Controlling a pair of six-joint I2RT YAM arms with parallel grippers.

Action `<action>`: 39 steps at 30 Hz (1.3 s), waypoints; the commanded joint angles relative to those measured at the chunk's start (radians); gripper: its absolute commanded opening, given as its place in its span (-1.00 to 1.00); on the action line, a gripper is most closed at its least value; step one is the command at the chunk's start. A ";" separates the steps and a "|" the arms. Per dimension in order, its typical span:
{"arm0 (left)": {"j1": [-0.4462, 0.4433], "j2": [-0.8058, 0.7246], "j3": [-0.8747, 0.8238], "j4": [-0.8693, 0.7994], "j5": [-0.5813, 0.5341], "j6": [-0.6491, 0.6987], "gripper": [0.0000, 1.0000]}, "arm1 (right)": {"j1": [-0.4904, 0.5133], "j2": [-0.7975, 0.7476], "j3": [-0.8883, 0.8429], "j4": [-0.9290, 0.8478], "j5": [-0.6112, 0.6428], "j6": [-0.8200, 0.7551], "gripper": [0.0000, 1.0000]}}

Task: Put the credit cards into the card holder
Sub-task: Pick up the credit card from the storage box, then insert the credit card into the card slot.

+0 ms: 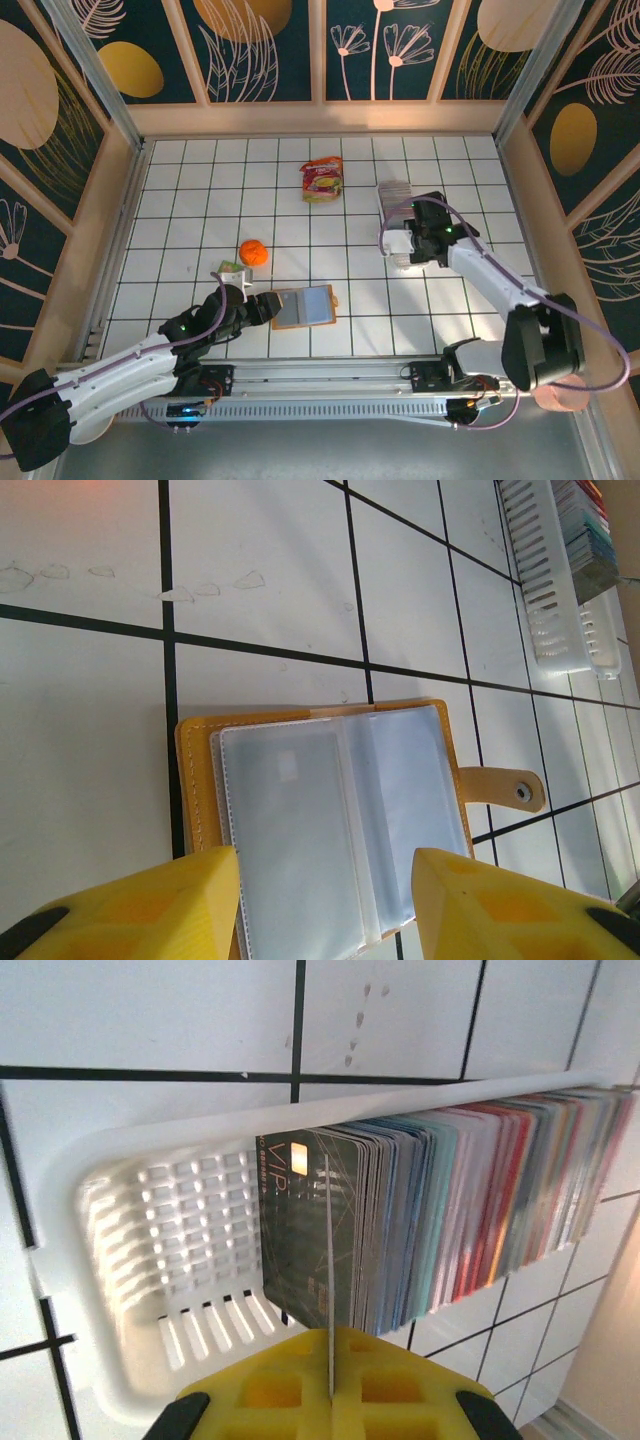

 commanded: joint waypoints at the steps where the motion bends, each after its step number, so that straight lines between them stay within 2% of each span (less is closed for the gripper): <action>1: -0.004 -0.006 -0.008 0.026 0.001 -0.009 -0.05 | 0.027 -0.115 0.008 -0.128 -0.088 0.012 -1.00; 4: -0.004 -0.012 -0.002 0.020 -0.005 -0.005 -0.06 | 0.069 -0.245 -0.030 -0.152 -0.139 0.013 -1.00; 9: -0.004 -0.021 0.004 0.022 -0.022 -0.002 -0.09 | 0.182 -0.506 -0.120 -0.058 -0.201 0.067 -1.00; 12: -0.004 -0.028 0.006 0.028 -0.027 -0.005 -0.10 | 0.294 -0.572 -0.112 -0.115 -0.166 0.109 -1.00; 14: -0.004 -0.032 0.009 0.026 -0.035 -0.011 -0.11 | 0.384 -0.622 -0.136 -0.090 -0.131 0.156 -1.00; 17: -0.004 -0.038 0.011 0.019 -0.043 -0.019 -0.13 | 0.505 -0.651 -0.157 -0.028 -0.110 0.280 -1.00; 20: -0.004 -0.044 0.008 0.011 -0.046 -0.031 -0.14 | 0.609 -0.616 -0.169 0.037 -0.097 0.434 -1.00; 22: -0.004 -0.052 0.008 0.001 -0.043 -0.038 -0.14 | 0.653 -0.574 -0.176 0.133 -0.083 0.620 -1.00; 24: -0.004 -0.062 0.007 -0.008 -0.043 -0.046 -0.13 | 0.661 -0.498 -0.151 0.226 -0.082 0.904 -1.00; 28: -0.004 -0.072 0.001 -0.017 -0.040 -0.060 -0.13 | 0.650 -0.296 -0.043 0.245 0.002 1.403 -1.00; 31: -0.004 -0.059 0.005 -0.009 -0.021 -0.064 -0.15 | 0.634 -0.137 0.026 0.213 -0.036 1.760 -1.00; 33: -0.004 -0.043 0.010 -0.005 -0.005 -0.065 -0.21 | 0.640 -0.045 0.043 0.239 -0.103 1.967 -1.00; 36: -0.004 -0.018 0.014 0.000 0.006 -0.071 -0.33 | 0.642 0.046 0.021 0.317 -0.216 2.210 -1.00; 39: -0.004 0.010 0.019 0.003 0.007 -0.069 -0.52 | 0.642 0.101 -0.036 0.450 -0.314 2.316 -1.00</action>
